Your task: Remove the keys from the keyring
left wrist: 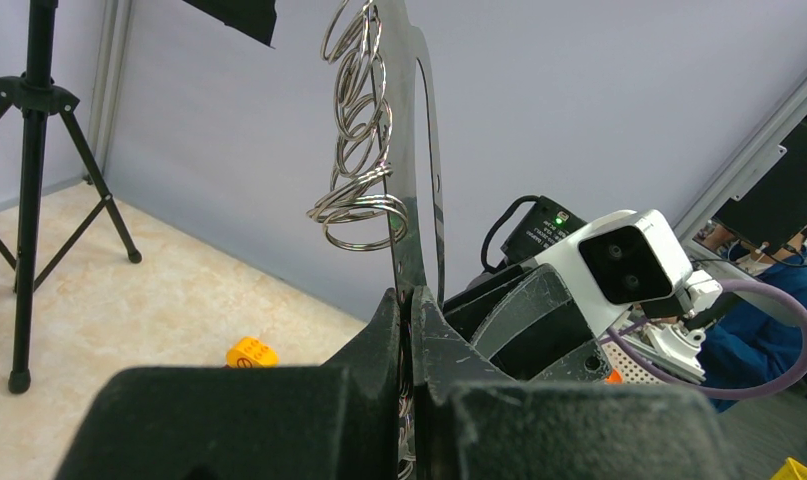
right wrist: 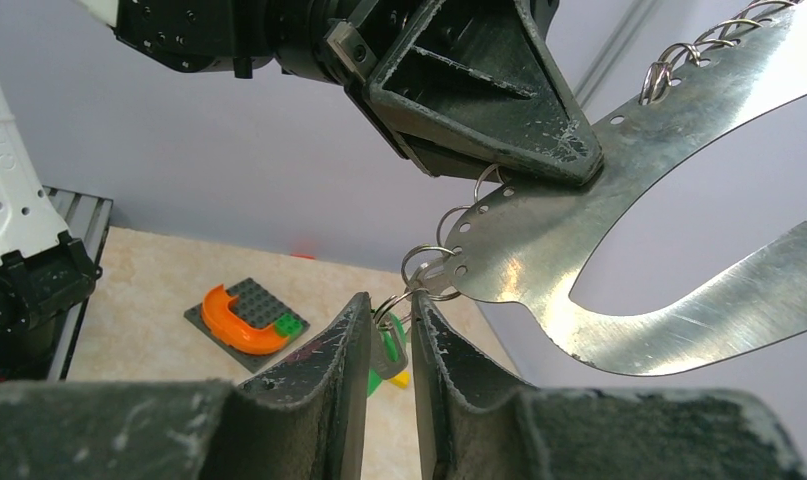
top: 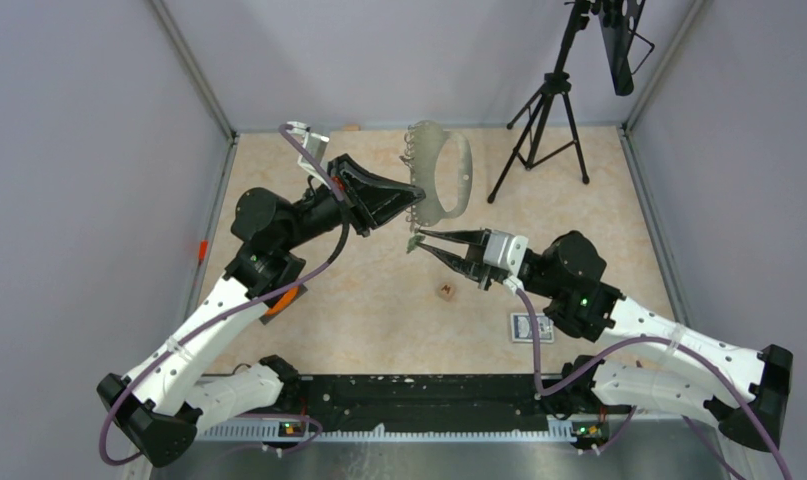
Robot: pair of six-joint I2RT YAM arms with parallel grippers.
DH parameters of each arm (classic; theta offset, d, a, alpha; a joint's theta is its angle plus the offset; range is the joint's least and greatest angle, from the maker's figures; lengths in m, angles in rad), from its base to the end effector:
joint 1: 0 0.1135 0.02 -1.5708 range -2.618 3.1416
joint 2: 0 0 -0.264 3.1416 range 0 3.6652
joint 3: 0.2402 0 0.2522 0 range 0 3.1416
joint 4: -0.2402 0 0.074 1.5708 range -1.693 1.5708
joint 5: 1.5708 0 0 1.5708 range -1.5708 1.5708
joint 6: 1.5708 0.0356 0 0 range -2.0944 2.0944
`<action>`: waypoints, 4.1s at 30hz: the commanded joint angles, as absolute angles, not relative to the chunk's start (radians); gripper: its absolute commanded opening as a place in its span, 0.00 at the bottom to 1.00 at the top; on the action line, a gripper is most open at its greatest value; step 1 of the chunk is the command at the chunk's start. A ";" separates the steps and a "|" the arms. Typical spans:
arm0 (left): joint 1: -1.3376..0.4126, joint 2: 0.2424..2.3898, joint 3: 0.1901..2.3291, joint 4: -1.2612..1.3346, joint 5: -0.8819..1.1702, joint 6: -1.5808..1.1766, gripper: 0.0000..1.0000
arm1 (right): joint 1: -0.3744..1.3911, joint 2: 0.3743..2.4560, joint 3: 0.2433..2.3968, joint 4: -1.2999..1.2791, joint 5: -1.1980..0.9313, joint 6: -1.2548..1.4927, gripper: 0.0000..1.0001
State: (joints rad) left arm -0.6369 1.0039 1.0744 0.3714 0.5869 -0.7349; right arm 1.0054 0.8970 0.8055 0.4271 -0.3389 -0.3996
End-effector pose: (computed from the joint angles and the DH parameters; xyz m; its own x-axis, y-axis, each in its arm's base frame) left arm 0.1587 -0.1420 0.4576 -0.3468 -0.4379 -0.8294 0.8965 0.1052 -0.4304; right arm 0.1005 0.1805 0.3926 0.5378 0.1627 -0.8272 -0.8199 0.3295 -0.4682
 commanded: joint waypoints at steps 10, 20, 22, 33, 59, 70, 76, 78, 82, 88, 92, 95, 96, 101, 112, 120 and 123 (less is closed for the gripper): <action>-0.640 0.994 1.081 0.452 0.595 -0.749 0.00 | 1.004 0.904 0.803 0.471 -0.375 -0.377 0.20; -0.640 0.996 1.081 0.455 0.599 -0.751 0.00 | 1.004 0.919 0.805 0.467 -0.387 -0.370 0.19; -0.640 0.996 1.081 0.455 0.600 -0.751 0.00 | 1.003 0.920 0.804 0.469 -0.387 -0.371 0.19; -0.640 0.994 1.080 0.456 0.601 -0.751 0.00 | 1.004 0.922 0.806 0.462 -0.385 -0.379 0.14; -0.640 1.033 1.169 0.361 0.589 -0.724 0.00 | 1.004 0.957 1.056 -0.053 -0.396 -0.673 0.00; -0.640 1.043 1.190 0.354 0.587 -0.723 0.00 | 1.003 0.988 1.187 -0.304 -0.384 -0.810 0.00; -0.640 1.042 1.189 0.354 0.592 -0.726 0.00 | 1.004 1.025 1.266 -0.404 -0.358 -0.840 0.00; -0.640 1.039 1.186 0.355 0.594 -0.728 0.00 | 1.003 1.046 1.304 -0.440 -0.347 -0.829 0.00; -0.640 1.036 1.183 0.357 0.594 -0.730 0.00 | 1.004 1.100 1.383 -0.518 -0.328 -0.795 0.00; -0.640 1.027 1.180 0.355 0.591 -0.729 0.00 | 1.003 1.142 1.442 -0.558 -0.292 -0.721 0.00; -0.640 1.020 1.175 0.351 0.586 -0.726 0.00 | 1.004 1.147 1.439 -0.545 -0.260 -0.661 0.00; -0.640 1.021 1.175 0.351 0.586 -0.727 0.00 | 1.003 1.148 1.434 -0.537 -0.235 -0.611 0.00; -0.640 1.019 1.173 0.351 0.585 -0.728 0.00 | 1.003 1.148 1.430 -0.532 -0.227 -0.596 0.00; -0.640 1.013 1.170 0.349 0.582 -0.728 0.00 | 1.003 1.135 1.397 -0.489 -0.181 -0.528 0.00; -0.640 1.006 1.163 0.349 0.574 -0.732 0.00 | 1.002 1.106 1.344 -0.368 -0.039 -0.369 0.00; -0.640 1.006 1.161 0.349 0.575 -0.733 0.00 | 1.003 1.105 1.323 -0.327 0.028 -0.284 0.00; -0.640 1.005 1.160 0.351 0.575 -0.733 0.00 | 1.004 1.100 1.311 -0.304 0.055 -0.255 0.00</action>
